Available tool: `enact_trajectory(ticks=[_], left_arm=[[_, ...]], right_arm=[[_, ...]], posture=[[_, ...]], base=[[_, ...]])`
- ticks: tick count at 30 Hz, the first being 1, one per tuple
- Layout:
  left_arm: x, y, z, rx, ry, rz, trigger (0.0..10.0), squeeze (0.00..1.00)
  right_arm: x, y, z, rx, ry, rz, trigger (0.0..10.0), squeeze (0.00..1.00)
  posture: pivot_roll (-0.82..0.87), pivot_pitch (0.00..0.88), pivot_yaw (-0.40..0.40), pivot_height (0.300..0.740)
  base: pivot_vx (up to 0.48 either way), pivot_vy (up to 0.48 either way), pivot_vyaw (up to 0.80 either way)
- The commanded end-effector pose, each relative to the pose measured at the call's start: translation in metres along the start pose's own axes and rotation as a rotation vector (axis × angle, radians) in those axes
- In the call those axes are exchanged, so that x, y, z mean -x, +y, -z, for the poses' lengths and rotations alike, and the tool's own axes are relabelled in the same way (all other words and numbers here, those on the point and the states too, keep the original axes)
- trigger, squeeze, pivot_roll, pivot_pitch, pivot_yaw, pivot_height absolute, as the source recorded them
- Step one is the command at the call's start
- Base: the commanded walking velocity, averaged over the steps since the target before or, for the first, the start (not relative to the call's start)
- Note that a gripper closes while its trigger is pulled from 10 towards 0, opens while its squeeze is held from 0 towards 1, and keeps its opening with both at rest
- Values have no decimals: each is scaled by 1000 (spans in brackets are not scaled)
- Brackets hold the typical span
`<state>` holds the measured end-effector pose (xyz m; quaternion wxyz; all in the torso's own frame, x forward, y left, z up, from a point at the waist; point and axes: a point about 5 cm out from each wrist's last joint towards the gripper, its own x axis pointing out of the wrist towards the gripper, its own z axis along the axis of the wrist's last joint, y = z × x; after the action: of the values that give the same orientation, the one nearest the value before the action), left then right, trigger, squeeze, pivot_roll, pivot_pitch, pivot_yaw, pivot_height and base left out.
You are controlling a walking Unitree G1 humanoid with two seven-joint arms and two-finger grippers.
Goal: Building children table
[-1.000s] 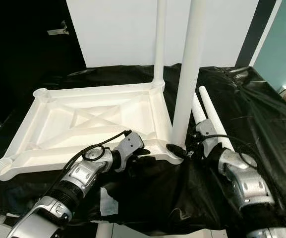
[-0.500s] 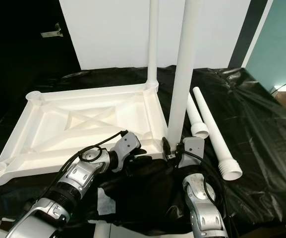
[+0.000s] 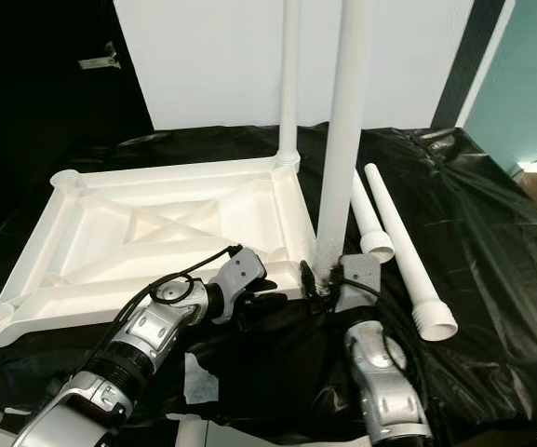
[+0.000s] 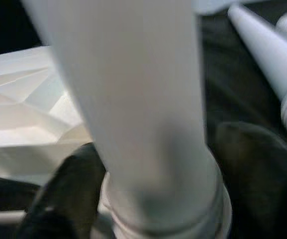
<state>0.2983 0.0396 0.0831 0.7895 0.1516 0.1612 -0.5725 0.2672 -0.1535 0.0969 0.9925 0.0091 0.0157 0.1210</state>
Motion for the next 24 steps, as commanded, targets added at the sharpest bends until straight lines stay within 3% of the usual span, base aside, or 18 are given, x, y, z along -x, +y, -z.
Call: enact_trajectory(ticks=[1,3,4,6,8,11,14,15,17,18,24], left_arm=[[-6,-25,45,138,152,91,10000,0],[-6,-25,45,139,151,90,10000,0],[-7,-25,45,138,151,92,10000,0],[-7,-25,45,137,151,93,10000,0],[-8,-25,44,133,150,98,10000,0],[-8,-25,44,132,150,99,10000,0],[-8,-25,44,131,151,98,10000,0],[-7,-25,45,132,153,95,10000,0],[-7,-25,45,132,153,95,10000,0],[-7,-24,45,132,153,92,10000,0],[-7,-24,45,135,151,89,10000,0]], right_arm=[[-5,-4,-8,-40,-12,-76,10000,1000],[-7,-7,-11,-46,-16,-113,10000,1000],[-9,-10,-14,-38,-3,-184,10000,0],[-10,-11,-16,-30,8,-228,10000,0],[-7,-16,-20,23,42,-377,10000,0],[-5,-20,-23,69,76,-478,10000,0],[-4,-22,-24,90,95,-514,10000,0],[-1,-29,-23,126,159,-600,8549,0],[-1,-29,-23,126,159,-600,8549,0],[-1,-32,-24,139,181,-628,0,0],[-2,-40,-26,193,240,-693,0,0]], posture=[[-41,0,-14,740],[-44,0,-12,740],[-47,0,-9,740],[-47,0,-9,740],[-46,0,-9,740],[-46,0,-11,740],[-45,0,-11,740],[-41,0,-16,740],[-41,0,-16,740],[-41,0,-16,740],[-34,0,-20,740]], base=[[0,0,0],[0,0,0],[0,0,0],[0,0,0],[0,0,0],[0,0,0],[0,0,0],[0,0,0],[0,0,0],[0,0,0],[0,0,0]])
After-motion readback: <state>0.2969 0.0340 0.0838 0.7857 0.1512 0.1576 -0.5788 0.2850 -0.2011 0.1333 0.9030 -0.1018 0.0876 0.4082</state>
